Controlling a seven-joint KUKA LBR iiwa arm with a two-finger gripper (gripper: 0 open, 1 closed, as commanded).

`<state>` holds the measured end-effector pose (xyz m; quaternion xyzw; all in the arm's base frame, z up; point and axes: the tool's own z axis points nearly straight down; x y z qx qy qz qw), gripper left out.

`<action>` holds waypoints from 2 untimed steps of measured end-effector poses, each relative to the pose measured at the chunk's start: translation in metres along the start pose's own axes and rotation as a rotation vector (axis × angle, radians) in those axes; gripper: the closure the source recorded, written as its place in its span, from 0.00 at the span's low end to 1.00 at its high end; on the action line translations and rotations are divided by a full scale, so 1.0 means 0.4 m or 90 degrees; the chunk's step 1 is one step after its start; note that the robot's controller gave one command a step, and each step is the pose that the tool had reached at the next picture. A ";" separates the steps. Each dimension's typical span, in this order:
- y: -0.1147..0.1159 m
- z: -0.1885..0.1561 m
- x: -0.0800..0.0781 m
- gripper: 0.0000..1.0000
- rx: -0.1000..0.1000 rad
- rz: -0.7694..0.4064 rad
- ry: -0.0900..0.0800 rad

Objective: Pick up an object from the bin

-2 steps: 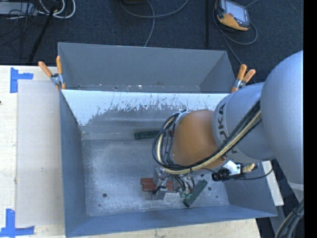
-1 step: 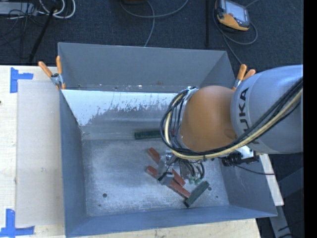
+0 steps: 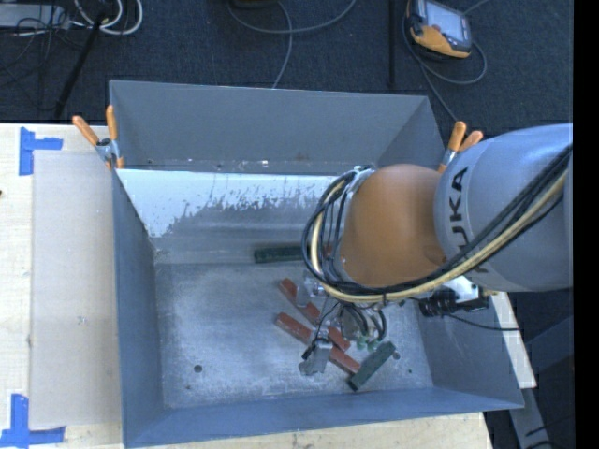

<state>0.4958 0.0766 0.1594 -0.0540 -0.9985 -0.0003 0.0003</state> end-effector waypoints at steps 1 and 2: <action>-0.012 0.232 -0.060 0.00 0.000 0.001 0.000; -0.014 0.226 -0.058 1.00 0.000 0.003 0.001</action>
Offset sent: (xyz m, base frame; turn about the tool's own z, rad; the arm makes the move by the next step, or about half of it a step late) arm 0.0228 -0.0082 -0.0894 -0.0018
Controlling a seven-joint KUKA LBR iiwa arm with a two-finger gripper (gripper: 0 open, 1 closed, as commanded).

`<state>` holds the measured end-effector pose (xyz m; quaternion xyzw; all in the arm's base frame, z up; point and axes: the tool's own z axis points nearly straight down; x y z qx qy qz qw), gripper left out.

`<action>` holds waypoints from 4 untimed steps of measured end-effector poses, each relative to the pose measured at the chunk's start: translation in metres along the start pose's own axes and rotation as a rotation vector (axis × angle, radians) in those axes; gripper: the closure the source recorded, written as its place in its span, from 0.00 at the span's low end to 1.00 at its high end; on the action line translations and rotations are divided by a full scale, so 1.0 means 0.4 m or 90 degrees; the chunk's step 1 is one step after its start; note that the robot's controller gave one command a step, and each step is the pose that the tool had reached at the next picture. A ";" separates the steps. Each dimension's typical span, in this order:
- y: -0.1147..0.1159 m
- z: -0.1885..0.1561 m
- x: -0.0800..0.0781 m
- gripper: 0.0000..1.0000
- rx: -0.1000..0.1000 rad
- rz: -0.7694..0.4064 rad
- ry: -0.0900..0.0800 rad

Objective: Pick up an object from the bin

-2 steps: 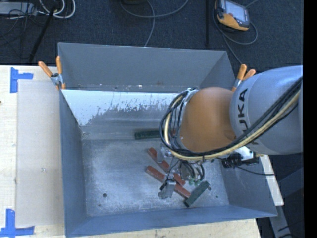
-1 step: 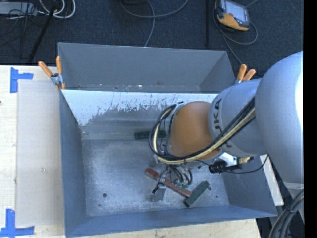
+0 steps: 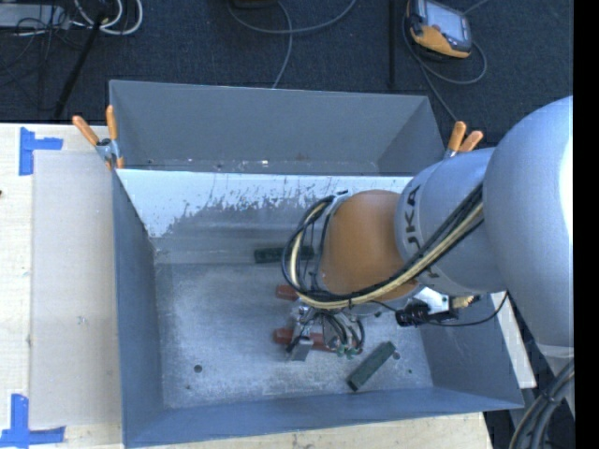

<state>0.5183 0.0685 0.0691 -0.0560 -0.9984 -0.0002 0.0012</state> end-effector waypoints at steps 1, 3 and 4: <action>-0.186 -0.067 -0.042 1.00 0.003 -0.041 -0.004; -0.197 -0.001 -0.058 0.00 0.000 -0.065 -0.003; -0.196 -0.009 -0.064 1.00 -0.001 -0.063 -0.009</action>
Offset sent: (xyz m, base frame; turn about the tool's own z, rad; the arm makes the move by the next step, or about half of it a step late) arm 0.0073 -0.0707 0.0260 -0.0699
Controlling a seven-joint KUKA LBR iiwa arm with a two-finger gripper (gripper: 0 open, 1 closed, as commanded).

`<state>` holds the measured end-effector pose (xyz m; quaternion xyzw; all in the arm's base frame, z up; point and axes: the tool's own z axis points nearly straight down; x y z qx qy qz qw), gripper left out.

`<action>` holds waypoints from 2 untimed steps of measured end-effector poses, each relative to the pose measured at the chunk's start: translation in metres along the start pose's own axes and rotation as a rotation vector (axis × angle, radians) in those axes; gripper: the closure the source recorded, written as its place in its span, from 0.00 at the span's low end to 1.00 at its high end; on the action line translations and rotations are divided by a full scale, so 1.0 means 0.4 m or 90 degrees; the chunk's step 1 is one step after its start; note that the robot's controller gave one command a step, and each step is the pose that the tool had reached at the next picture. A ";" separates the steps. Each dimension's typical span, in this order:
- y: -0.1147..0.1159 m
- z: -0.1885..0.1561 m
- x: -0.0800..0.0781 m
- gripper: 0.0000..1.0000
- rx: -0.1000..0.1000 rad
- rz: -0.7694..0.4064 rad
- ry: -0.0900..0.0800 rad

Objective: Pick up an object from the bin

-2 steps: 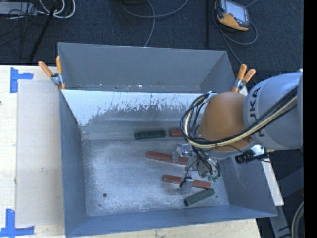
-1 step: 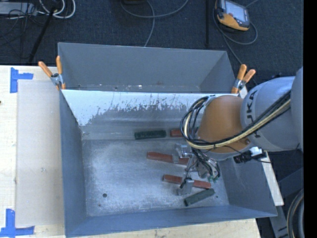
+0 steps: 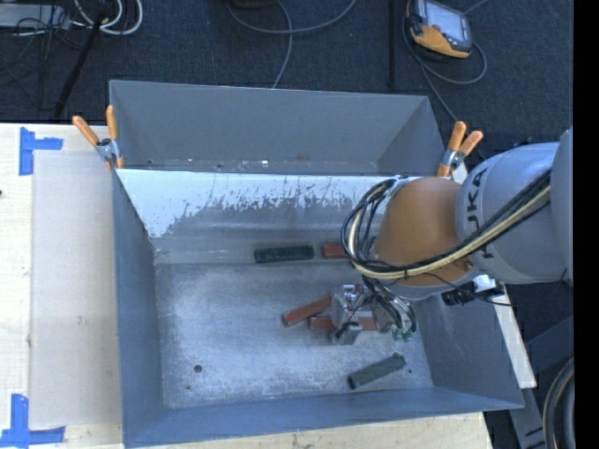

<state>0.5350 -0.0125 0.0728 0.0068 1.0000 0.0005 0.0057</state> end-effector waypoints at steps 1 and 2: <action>-0.001 0.007 0.008 0.00 0.000 0.001 0.007; -0.001 0.007 0.008 1.00 0.000 0.001 0.007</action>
Offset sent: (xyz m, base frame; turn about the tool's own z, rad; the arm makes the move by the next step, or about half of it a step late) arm 0.0000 0.0000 0.0000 0.0000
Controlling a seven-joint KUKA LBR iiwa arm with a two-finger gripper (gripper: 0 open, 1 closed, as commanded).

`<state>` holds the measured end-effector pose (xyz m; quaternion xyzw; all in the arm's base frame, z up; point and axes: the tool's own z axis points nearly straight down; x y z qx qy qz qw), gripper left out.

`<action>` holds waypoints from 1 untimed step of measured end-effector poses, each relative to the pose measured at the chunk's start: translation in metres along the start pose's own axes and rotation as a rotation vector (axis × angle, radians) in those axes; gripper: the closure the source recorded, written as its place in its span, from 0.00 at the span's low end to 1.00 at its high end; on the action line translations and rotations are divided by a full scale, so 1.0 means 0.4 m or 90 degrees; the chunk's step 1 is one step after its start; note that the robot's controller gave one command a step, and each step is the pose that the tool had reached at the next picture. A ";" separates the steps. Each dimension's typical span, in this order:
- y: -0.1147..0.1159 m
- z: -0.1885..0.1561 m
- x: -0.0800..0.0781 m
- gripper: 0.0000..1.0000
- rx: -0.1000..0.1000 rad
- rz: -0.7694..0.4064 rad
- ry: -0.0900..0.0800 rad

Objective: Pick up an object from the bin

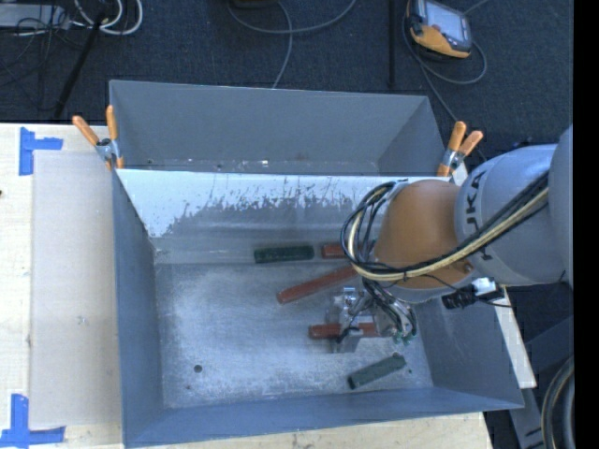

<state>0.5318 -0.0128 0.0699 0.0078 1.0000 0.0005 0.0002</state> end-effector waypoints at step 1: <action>-0.007 -0.459 0.007 1.00 0.000 0.010 -0.005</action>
Offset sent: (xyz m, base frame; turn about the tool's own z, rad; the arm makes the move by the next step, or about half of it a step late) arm -0.0045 -0.0043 0.1792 0.0200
